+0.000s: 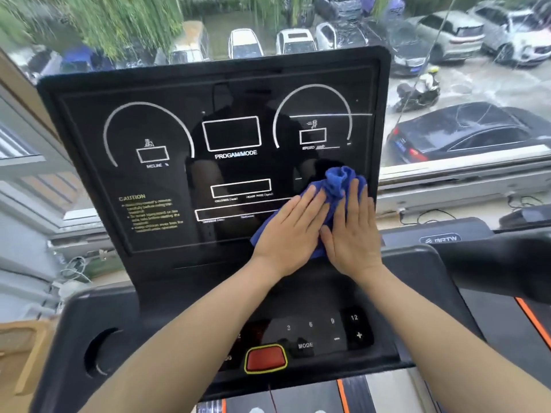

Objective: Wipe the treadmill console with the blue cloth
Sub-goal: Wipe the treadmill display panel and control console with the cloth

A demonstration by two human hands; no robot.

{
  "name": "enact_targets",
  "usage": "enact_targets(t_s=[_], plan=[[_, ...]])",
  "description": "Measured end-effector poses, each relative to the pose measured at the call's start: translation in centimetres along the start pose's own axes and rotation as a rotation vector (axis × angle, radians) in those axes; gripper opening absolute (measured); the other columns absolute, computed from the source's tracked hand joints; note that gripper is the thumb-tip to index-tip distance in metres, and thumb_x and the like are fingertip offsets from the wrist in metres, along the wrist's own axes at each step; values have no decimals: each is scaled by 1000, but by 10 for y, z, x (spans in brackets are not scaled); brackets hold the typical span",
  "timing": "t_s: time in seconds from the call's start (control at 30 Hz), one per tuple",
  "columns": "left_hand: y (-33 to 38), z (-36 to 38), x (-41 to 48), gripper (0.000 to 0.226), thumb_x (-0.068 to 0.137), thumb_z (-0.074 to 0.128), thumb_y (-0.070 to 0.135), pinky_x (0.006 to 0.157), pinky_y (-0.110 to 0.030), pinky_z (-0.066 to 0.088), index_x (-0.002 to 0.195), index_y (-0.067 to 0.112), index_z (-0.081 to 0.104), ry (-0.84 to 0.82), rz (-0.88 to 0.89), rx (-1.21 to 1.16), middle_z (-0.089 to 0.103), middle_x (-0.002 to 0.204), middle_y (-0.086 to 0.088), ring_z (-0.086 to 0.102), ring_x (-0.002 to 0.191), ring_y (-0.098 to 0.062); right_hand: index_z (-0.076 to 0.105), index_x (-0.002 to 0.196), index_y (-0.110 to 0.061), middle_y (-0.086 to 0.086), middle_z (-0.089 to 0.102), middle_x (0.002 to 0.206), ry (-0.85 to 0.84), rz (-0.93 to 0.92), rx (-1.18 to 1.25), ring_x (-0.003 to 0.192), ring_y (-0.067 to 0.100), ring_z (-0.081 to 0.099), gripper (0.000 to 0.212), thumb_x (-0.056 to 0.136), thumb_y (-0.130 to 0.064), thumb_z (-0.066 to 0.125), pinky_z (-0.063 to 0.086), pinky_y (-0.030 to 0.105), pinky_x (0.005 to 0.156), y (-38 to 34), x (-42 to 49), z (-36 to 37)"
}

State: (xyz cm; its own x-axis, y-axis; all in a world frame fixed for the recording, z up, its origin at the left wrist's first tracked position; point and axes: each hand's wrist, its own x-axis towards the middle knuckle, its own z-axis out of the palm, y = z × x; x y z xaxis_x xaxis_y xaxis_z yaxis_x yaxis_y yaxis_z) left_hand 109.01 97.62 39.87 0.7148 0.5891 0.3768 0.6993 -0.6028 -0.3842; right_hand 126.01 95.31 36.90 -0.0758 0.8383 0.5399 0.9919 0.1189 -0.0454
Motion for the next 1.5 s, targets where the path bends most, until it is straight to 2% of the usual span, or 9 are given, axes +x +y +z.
enact_targets(t_s=[0.2, 0.37, 0.67, 0.8, 0.87, 0.97, 1.07, 1.27, 1.5], plan=[[-73, -3, -90, 62, 102, 36, 34, 123, -45, 6, 150, -3, 23, -19, -158, -44, 23, 158, -18, 23, 146, -36, -4, 156, -5, 16, -18, 163, -97, -293, 32, 151, 32, -15, 81, 101, -50, 36, -6, 42, 124, -99, 25, -4], [-125, -8, -160, 56, 98, 42, 30, 122, -46, 9, 140, -6, 35, -65, -381, -65, 42, 145, -30, 29, 137, -42, 3, 155, -4, 17, -8, 163, -137, -485, 30, 153, 33, -3, 77, 102, -53, 32, -1, 44, 125, -190, 48, -5], [-148, -20, -243, 69, 92, 41, 19, 119, -54, 21, 153, -6, 21, -239, -767, -131, 24, 156, -32, 23, 145, -43, -1, 157, -5, 15, -8, 165, -245, -636, 38, 152, 32, -12, 72, 103, -46, 25, -3, 43, 124, -302, 46, 4], [-129, -27, -244, 58, 88, 52, 14, 104, -52, 40, 140, -10, 41, -111, -772, -188, 44, 139, -34, 43, 124, -45, 10, 157, -4, 14, 2, 167, -290, -571, 113, 154, 29, -5, 71, 101, -41, 33, 5, 43, 124, -294, 23, -4], [-114, -27, -233, 50, 85, 62, 12, 97, -46, 44, 130, -8, 50, -29, -743, -210, 51, 129, -31, 49, 113, -42, 23, 155, -3, 16, 16, 165, -286, -506, 130, 153, 31, 10, 67, 99, -38, 38, 10, 45, 124, -277, 10, -8], [-93, -28, -215, 40, 77, 77, 14, 73, -43, 53, 112, -1, 63, 20, -747, -275, 62, 110, -20, 59, 92, -36, 45, 145, -3, 17, 47, 147, -275, -472, 136, 134, 35, 44, 62, 89, -31, 52, 21, 49, 121, -240, -12, -7], [-82, -26, -205, 28, 78, 77, 13, 62, -38, 51, 102, 2, 68, 49, -723, -228, 65, 98, -15, 62, 81, -33, 52, 140, -5, 15, 57, 134, -302, -463, 95, 119, 33, 54, 64, 81, -27, 61, 28, 49, 117, -207, -29, -6], [-67, -22, -181, 15, 82, 70, 7, 60, -39, 44, 97, 4, 69, 66, -581, -172, 61, 84, -12, 55, 72, -31, 62, 124, -7, 10, 64, 116, -129, -391, 47, 101, 32, 57, 42, 85, -24, 59, 43, 43, 87, -177, -35, -14], [-7, -20, -106, 8, 82, 70, 5, 65, -38, 45, 89, 6, 68, 99, -421, -263, 60, 82, -10, 55, 73, -29, 66, 110, -10, 6, 66, 103, -62, -240, -13, 88, 30, 58, 34, 78, -15, 56, 44, 42, 76, -90, -43, -28]])
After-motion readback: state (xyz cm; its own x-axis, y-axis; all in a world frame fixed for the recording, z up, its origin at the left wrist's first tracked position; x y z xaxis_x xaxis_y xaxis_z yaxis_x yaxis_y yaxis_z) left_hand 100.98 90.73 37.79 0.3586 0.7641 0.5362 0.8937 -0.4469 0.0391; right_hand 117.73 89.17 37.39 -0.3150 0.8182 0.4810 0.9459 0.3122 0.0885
